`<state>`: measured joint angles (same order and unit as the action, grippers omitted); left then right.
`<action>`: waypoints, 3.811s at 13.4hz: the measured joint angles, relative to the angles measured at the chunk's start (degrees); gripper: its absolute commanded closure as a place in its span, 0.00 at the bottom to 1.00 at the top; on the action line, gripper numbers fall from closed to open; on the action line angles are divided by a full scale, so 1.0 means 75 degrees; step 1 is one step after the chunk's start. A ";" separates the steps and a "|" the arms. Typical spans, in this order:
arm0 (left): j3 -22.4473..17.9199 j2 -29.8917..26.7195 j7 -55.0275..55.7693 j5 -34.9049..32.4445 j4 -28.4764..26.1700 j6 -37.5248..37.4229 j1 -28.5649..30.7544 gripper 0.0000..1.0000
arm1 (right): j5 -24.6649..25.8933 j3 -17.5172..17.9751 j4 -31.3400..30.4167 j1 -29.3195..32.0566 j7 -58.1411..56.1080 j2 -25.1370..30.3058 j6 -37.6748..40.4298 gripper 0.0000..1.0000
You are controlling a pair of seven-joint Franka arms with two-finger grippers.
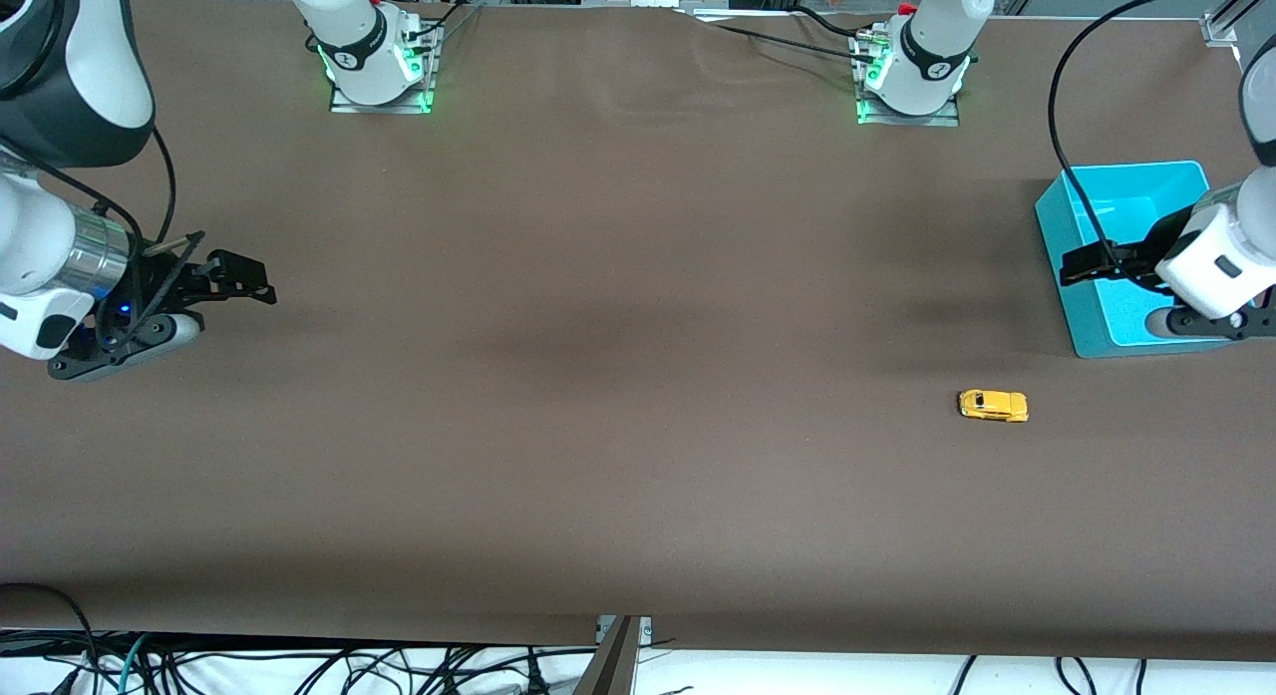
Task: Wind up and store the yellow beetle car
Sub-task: 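Reach the left gripper to the car while the right gripper retracts, then lower the left gripper and grasp the yellow car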
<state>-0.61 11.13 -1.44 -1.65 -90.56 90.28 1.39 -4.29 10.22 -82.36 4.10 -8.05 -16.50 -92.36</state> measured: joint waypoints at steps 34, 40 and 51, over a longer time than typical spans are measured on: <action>-0.0012 0.2580 -1.2160 0.0879 -0.2841 0.6914 0.0425 0.00 | 0.0851 -0.1215 0.0049 -0.0006 0.0918 0.1241 0.1470 0.00; -0.0019 0.2977 -1.2590 0.1106 -0.2750 0.7283 0.0428 0.00 | 0.0851 -0.1298 -0.0028 0.0006 0.0925 0.1248 0.1473 0.00; -0.0183 0.2976 -1.2591 0.1308 -0.2690 0.7302 0.0433 1.00 | 0.0851 -0.1298 -0.0028 0.0005 0.0924 0.1209 0.1473 0.00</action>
<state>-1.98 33.45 -95.87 8.16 -110.74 145.05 4.64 2.09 0.48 -82.57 4.14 -1.12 -7.44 -81.31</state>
